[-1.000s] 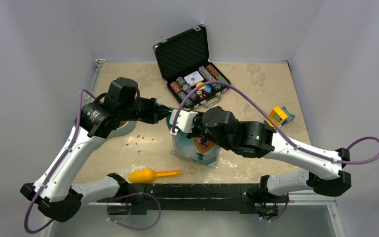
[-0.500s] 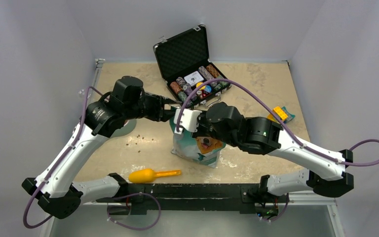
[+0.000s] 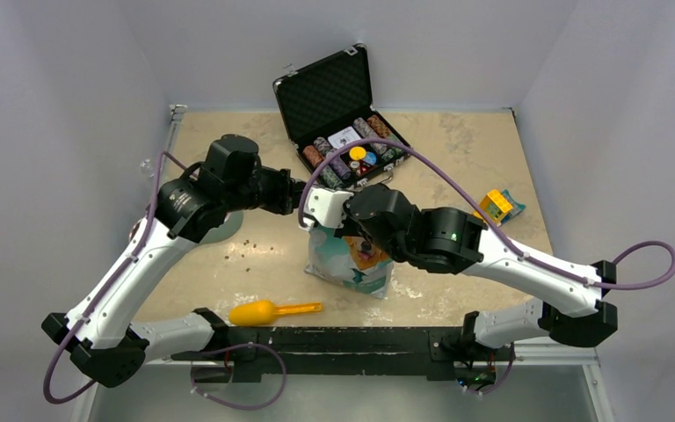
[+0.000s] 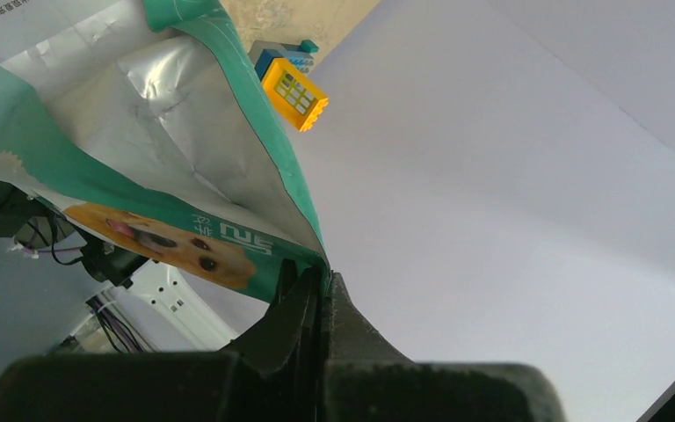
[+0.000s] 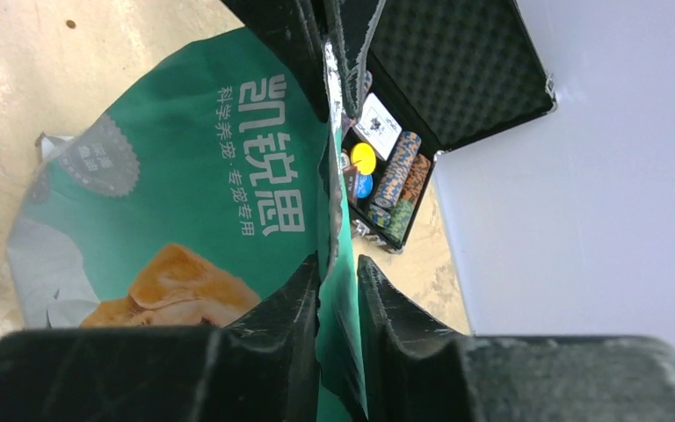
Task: Serve the pet food
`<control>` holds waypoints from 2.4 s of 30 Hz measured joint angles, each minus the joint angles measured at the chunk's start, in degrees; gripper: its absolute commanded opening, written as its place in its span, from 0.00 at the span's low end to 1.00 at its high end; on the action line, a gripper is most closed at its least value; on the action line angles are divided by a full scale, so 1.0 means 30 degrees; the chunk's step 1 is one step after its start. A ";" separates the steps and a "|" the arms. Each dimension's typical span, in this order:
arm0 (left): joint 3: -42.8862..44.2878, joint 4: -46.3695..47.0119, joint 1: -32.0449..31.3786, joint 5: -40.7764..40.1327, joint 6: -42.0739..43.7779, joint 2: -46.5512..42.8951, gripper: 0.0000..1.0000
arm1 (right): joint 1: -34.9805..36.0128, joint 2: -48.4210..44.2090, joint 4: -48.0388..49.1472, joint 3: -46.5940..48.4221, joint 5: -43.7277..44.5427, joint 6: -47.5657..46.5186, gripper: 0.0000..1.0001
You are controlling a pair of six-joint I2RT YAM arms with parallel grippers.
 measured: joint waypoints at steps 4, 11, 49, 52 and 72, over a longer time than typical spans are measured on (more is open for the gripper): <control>0.0000 0.0000 0.0000 -0.0138 -0.0226 0.0000 0.00 | 0.0124 -0.0036 -0.0109 -0.0226 0.0204 0.0066 0.00; 0.0022 -0.0197 -0.0146 0.0117 -0.0182 -0.0219 0.00 | 0.0131 -0.0940 -0.0357 -0.0495 -0.0823 0.1333 0.07; 0.0022 -0.1756 0.0182 0.0270 -0.1311 -0.0794 0.00 | 0.0838 0.4146 -0.1596 0.4204 -0.0357 0.0408 0.00; 0.0022 -0.1690 0.0182 0.0277 -0.1326 -0.0794 0.00 | 0.0670 0.4160 -0.2004 0.4524 -0.0576 0.1217 0.06; 0.0197 -0.1421 0.0160 -0.0160 -0.1326 -0.0510 0.00 | -0.0758 0.2834 -0.3745 0.4306 -0.0852 0.5406 0.14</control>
